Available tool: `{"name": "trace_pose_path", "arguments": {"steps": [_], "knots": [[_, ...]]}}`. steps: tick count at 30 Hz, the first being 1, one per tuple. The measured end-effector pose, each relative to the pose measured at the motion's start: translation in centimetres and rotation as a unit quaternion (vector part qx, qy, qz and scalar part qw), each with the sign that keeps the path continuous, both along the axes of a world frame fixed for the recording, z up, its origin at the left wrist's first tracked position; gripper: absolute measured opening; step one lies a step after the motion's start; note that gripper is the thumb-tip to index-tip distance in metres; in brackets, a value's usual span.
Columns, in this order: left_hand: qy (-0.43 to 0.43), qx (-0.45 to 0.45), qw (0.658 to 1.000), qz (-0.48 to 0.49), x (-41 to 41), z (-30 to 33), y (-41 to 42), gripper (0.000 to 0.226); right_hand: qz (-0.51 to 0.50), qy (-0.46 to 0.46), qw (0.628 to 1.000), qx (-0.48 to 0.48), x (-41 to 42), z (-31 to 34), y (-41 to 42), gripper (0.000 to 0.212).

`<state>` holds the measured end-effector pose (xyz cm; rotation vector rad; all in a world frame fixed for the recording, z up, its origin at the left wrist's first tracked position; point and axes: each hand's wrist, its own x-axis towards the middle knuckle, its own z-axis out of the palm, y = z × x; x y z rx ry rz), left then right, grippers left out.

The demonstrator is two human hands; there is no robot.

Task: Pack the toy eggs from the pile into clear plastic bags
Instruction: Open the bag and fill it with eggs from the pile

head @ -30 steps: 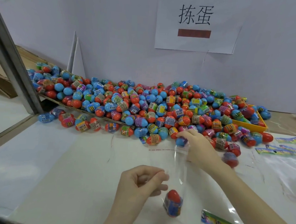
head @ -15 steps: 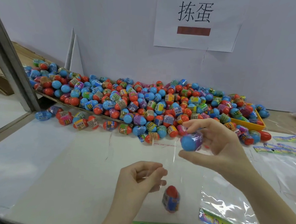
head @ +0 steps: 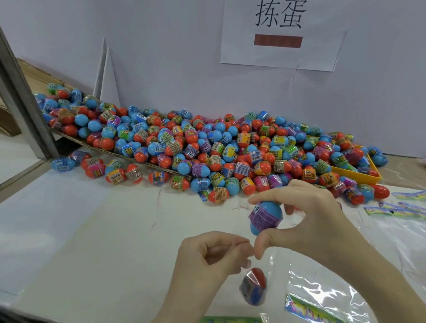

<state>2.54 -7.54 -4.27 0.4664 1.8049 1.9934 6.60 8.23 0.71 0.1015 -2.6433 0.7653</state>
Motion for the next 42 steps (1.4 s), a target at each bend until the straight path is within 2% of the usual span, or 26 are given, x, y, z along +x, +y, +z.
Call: {"name": "trace_pose_path", "arguments": {"steps": [2, 6, 11, 13, 15, 18, 20, 24, 26, 30, 33, 36, 39, 42], "knots": [[-0.004, 0.000, 1.000, -0.004, 0.0, 0.0, 0.0, 0.025, 0.025, 0.001, 0.999, -0.045, 0.2, -0.1, -0.1, 0.048], [-0.016, 0.003, 1.000, 0.003, -0.1, 0.0, -0.1, 0.024, 0.056, 0.014, 0.974, -0.219, 0.7, -0.1, 0.0, 0.046], [-0.025, 0.009, 1.000, 0.007, -0.2, 0.1, -0.1, 0.022, 0.155, 0.049, 0.925, -0.344, 0.9, 0.5, 0.4, 0.039], [-0.028, 0.011, 1.000, 0.009, -0.2, 0.1, -0.1, 0.023, 0.169, 0.053, 0.917, -0.358, 1.0, 0.7, 0.6, 0.042], [-0.031, 0.013, 0.999, 0.010, -0.2, 0.1, -0.1, 0.025, 0.148, 0.034, 0.941, -0.302, 1.2, 0.9, 0.6, 0.050], [-0.023, 0.012, 1.000, 0.009, -0.3, 0.1, -0.1, 0.028, 0.098, 0.009, 0.991, -0.088, 1.3, 1.3, 0.5, 0.059], [-0.016, 0.010, 1.000, 0.007, -0.3, 0.1, 0.0, 0.027, 0.059, 0.005, 0.998, 0.036, 1.2, 1.4, 0.2, 0.065], [-0.008, 0.005, 1.000, -0.003, -0.2, 0.1, -0.1, 0.018, 0.027, -0.030, 0.983, 0.177, 1.0, 2.0, -0.2, 0.047], [-0.007, 0.007, 1.000, -0.005, -0.3, 0.0, -0.2, 0.017, 0.024, -0.070, 0.977, 0.202, 0.9, 2.3, -0.4, 0.045], [-0.007, 0.008, 1.000, -0.007, -0.2, 0.1, -0.2, 0.014, 0.042, -0.163, 0.955, 0.245, 0.6, 3.0, -0.7, 0.053], [0.013, -0.013, 1.000, -0.024, -0.2, 0.2, -0.1, 0.021, 0.045, -0.208, 0.943, 0.254, 0.4, 3.1, -0.8, 0.055], [0.019, -0.022, 0.999, -0.043, -0.2, 0.1, -0.1, 0.025, 0.057, -0.217, 0.948, 0.225, 0.3, 2.9, -0.7, 0.045], [0.020, -0.017, 0.998, -0.062, -0.1, 0.1, -0.1, 0.014, 0.077, -0.215, 0.953, 0.198, 0.3, 2.2, -0.5, 0.037], [0.027, -0.015, 0.997, -0.070, -0.2, -0.2, -0.1, 0.024, 0.086, -0.191, 0.964, 0.162, 0.2, 1.6, -0.3, 0.030]]}}
